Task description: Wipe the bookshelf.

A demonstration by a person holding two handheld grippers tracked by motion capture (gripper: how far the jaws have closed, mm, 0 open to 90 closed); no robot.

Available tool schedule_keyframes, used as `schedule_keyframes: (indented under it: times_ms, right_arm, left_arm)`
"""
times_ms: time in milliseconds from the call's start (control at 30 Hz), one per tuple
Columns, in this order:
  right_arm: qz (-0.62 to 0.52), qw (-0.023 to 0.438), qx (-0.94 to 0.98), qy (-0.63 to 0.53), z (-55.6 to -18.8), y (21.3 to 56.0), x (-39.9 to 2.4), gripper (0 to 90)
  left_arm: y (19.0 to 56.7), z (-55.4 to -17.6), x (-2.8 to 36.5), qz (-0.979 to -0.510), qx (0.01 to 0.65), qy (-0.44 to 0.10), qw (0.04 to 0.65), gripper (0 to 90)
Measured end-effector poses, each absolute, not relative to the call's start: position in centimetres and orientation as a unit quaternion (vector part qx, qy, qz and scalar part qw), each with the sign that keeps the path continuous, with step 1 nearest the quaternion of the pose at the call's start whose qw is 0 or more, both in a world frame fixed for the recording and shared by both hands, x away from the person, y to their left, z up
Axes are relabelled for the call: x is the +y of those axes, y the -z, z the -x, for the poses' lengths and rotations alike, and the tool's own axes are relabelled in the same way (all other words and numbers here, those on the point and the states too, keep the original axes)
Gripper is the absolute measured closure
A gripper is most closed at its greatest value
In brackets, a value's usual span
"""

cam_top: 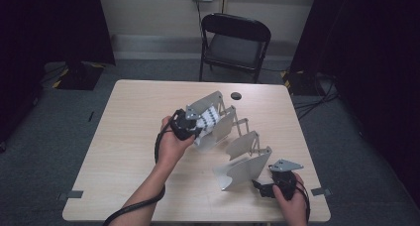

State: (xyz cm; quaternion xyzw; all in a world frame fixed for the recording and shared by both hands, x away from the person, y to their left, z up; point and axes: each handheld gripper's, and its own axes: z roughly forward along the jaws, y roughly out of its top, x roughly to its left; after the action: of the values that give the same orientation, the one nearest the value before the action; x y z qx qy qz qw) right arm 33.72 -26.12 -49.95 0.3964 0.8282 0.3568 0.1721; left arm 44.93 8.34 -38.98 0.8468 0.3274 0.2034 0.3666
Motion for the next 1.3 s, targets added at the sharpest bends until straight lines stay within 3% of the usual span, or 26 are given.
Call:
schedule_keyframes:
  times_ms: [233, 733, 1300]
  right_arm:
    - [-0.396, 0.172, 0.828, -0.357, -33.7, 50.0, -26.1, 10.1]
    - [-0.396, 0.172, 0.829, -0.357, -33.7, 50.0, -26.1, 10.1]
    - [-0.396, 0.172, 0.828, -0.357, -33.7, 50.0, -26.1, 10.1]
  left_arm:
    - [36.6, -45.6, 8.8, -0.831, 0.336, -0.225, 0.381, 74.3]
    - [43.1, -45.7, 10.0, -0.843, 0.37, -0.192, 0.34, 74.1]
    - [47.4, -45.2, 10.6, -0.846, 0.389, -0.158, 0.328, 73.4]
